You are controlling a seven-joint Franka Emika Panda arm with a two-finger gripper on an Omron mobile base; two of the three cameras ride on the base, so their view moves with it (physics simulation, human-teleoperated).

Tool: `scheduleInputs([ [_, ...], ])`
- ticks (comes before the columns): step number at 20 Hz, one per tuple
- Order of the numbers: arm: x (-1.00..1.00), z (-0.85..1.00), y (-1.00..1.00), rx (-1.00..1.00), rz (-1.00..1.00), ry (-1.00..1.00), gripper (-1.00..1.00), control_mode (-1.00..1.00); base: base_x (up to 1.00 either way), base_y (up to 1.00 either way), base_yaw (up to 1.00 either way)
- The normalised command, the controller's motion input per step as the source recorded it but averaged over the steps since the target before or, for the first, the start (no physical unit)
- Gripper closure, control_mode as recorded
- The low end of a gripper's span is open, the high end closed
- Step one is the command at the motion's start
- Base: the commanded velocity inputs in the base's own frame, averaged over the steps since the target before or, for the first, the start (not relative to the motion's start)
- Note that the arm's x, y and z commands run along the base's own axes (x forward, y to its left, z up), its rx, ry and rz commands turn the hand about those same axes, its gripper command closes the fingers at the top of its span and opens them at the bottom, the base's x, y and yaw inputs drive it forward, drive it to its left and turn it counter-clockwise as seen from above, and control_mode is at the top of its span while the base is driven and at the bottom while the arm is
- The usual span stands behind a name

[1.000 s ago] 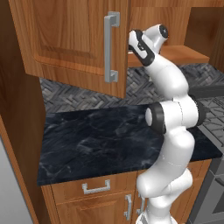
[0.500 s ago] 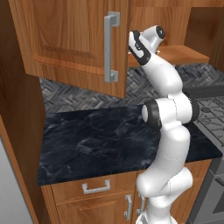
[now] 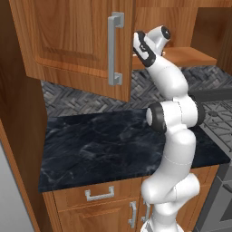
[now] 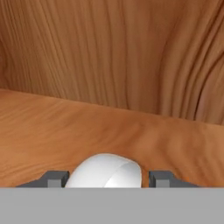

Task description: Open the cabinet and move the ladle to the pot. Then close the cabinet.

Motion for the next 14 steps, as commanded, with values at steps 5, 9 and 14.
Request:
scheduleInputs([
  [5, 0.00, -0.13, 0.00, 0.00, 0.00, 0.09, 1.00, -1.00, 0.00, 0.00, 0.00],
  [9, 0.00, 0.00, 0.00, 0.00, 0.00, 0.01, 1.00, -1.00, 0.00, 0.00, 0.00],
  [14, -0.24, 0.00, 0.01, 0.00, 0.01, -0.09, 1.00, -1.00, 0.00, 0.00, 0.00],
])
